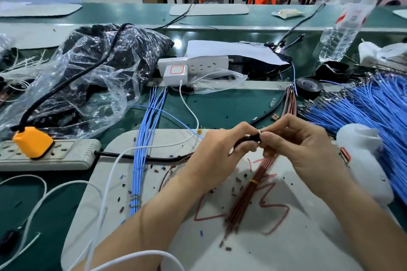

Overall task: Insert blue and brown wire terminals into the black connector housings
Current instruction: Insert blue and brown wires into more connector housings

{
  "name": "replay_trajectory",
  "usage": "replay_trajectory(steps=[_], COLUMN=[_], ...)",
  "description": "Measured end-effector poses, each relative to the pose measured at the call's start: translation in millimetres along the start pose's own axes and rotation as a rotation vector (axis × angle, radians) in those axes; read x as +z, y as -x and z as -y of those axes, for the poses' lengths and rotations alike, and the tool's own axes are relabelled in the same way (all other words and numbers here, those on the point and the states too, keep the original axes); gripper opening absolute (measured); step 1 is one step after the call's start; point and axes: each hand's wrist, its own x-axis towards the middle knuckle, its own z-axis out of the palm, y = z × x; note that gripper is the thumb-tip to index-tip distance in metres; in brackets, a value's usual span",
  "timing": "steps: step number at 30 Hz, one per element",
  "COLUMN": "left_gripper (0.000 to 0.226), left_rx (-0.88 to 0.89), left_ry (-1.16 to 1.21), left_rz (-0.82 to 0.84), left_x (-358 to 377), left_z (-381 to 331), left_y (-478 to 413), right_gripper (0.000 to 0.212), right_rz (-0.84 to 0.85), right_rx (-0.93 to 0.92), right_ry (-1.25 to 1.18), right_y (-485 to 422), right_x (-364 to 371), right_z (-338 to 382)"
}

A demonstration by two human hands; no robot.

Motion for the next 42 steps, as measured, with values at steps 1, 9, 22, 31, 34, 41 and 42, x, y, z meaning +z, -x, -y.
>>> replay_trajectory(steps=[1, 9, 22, 31, 34, 41, 42], left_gripper=[0.018, 0.014, 0.011, 0.007, 0.006, 0.009, 0.011], left_rx=[-0.002, -0.019, -0.131, -0.179, -0.239, -0.259, -0.266], left_ry=[0.007, 0.031, 0.271, 0.224, 0.325, 0.376, 0.381], left_rz=[0.000, 0.016, 0.059, 0.131, 0.101, 0.096, 0.098], left_x=[0, -1, 2, -3, -4, -1, 0], left_z=[0, 2, 6, 9, 7, 2, 2], left_y=[0, 2, 7, 0, 2, 3, 3], right_gripper=[0.021, 0.006, 0.014, 0.018, 0.013, 0.010, 0.011], right_rz=[0.011, 0.092, 0.161, 0.181, 0.196, 0.163, 0.156], right_rx=[0.022, 0.230, 0.257, 0.356, 0.386, 0.378, 0.374], right_ry=[-0.020, -0.160, -0.215, -0.261, -0.303, -0.332, -0.331], right_y=[0, -3, 0, -3, -3, -2, -2], right_x=[-1, -6, -7, -8, -11, -7, -6], right_z=[-1, -6, -8, -14, -11, -17, -17])
